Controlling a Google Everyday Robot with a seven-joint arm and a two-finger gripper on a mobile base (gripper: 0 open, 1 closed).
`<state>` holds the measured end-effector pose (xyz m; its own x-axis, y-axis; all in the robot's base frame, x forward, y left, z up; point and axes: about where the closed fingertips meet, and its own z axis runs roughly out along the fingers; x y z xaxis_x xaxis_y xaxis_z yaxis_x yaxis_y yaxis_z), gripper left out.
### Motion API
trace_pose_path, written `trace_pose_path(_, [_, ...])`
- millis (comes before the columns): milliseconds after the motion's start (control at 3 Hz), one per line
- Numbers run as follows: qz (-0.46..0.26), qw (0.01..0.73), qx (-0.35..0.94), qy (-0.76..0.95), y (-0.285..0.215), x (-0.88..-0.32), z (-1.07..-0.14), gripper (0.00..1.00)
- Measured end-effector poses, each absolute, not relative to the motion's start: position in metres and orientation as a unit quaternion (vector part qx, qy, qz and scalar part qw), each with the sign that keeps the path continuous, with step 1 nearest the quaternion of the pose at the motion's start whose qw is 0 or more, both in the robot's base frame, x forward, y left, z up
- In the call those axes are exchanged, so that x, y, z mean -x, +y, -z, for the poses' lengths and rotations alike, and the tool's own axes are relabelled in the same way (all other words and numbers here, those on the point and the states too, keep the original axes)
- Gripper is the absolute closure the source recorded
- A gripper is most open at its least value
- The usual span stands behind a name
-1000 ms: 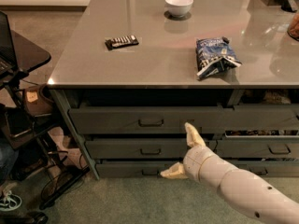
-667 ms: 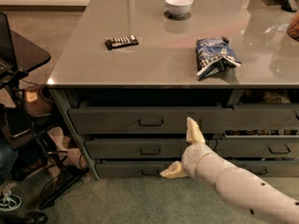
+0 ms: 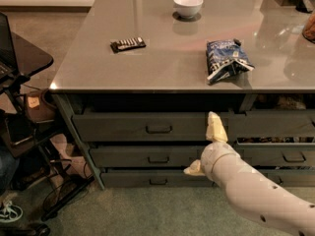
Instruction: Open top drawer
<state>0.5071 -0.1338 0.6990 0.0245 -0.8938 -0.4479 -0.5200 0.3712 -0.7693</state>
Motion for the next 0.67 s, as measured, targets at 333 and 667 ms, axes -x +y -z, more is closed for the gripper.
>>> trace_pose_path(333, [0.17,0.479,0.562,0.652,-0.12,-0.552,-0.69,0.0])
trace_pose_path(667, [0.174,0.468,0.584,0.64,-0.096,-0.574,-0.684,0.0])
